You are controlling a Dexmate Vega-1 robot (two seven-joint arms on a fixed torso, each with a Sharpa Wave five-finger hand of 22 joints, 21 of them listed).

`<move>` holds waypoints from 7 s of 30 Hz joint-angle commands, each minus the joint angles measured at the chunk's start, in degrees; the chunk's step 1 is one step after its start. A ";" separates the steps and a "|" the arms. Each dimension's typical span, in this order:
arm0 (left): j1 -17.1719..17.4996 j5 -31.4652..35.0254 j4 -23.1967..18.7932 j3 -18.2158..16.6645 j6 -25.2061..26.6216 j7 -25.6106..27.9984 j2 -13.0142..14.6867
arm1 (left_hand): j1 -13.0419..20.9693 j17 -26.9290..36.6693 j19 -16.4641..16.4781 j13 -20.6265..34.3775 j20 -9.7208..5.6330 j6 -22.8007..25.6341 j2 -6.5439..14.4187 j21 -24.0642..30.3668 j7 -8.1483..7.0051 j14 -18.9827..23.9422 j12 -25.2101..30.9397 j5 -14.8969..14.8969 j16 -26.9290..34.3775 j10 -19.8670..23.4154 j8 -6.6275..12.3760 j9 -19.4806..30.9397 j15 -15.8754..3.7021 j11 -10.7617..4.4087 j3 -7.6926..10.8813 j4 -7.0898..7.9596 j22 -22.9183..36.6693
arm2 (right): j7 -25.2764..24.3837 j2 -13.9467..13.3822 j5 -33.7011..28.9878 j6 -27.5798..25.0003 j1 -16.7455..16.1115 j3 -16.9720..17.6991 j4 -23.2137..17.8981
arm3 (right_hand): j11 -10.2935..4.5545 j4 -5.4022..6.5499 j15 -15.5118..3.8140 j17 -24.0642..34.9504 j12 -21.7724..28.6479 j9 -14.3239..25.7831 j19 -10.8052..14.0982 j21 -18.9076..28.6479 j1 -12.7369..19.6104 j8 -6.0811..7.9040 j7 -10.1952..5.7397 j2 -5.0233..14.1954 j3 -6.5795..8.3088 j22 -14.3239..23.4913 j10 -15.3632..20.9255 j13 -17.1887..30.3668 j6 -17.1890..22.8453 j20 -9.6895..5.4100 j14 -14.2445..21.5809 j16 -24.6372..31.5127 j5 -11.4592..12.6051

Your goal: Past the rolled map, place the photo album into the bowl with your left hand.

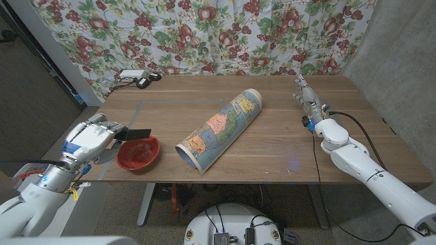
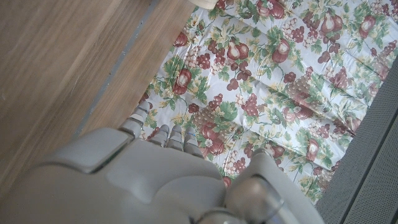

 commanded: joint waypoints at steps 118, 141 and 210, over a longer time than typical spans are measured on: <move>-1.74 6.20 1.98 -4.19 -10.73 -8.56 2.64 | 3.52 -0.74 -2.40 0.65 -0.55 5.30 1.94 -4.26 -4.18 -0.71 -1.73 0.20 -2.11 3.93 -0.54 -1.32 -7.13 -4.63 -3.24 0.27 -0.19 | 1.94 1.56 0.20 1.66 1.70 -1.52 3.59 | -0.13 -0.15 -0.62 0.15 -0.16 0.18 0.28 0.10 0.08 0.12 -0.29 0.49 -0.56 0.16 -0.08 0.24 0.33 -0.05 -0.10 -0.01 0.19; 0.06 6.40 1.15 -3.49 -7.08 -8.32 1.45 | 1.23 -2.10 -4.96 0.59 0.78 3.81 1.43 -7.09 -4.78 -3.80 -2.96 0.43 -4.92 2.66 -1.79 -2.05 -6.60 -4.51 -4.14 1.21 -0.36 | 1.47 1.00 0.24 1.49 0.06 -1.17 1.72 | -0.17 -0.18 -0.65 0.15 -0.16 0.19 0.28 0.10 0.08 0.14 -0.33 0.51 -0.62 0.16 -0.08 0.24 0.38 0.03 -0.06 -0.01 0.18; 0.67 8.72 -8.23 -8.66 -8.59 -26.16 -5.96 | -16.03 -8.86 -11.00 -1.61 6.59 -7.31 -5.80 -18.17 -5.53 -21.90 -12.20 -4.85 -11.47 -15.85 -7.04 -3.49 -2.50 -3.69 -6.02 2.77 -0.13 | 3.26 0.41 2.00 2.10 -0.78 -0.43 2.95 | -0.16 -0.18 -0.57 0.16 -0.16 0.19 0.38 0.13 0.04 0.12 -0.32 0.79 -0.76 0.16 -0.04 0.25 0.36 0.02 -0.01 0.00 0.21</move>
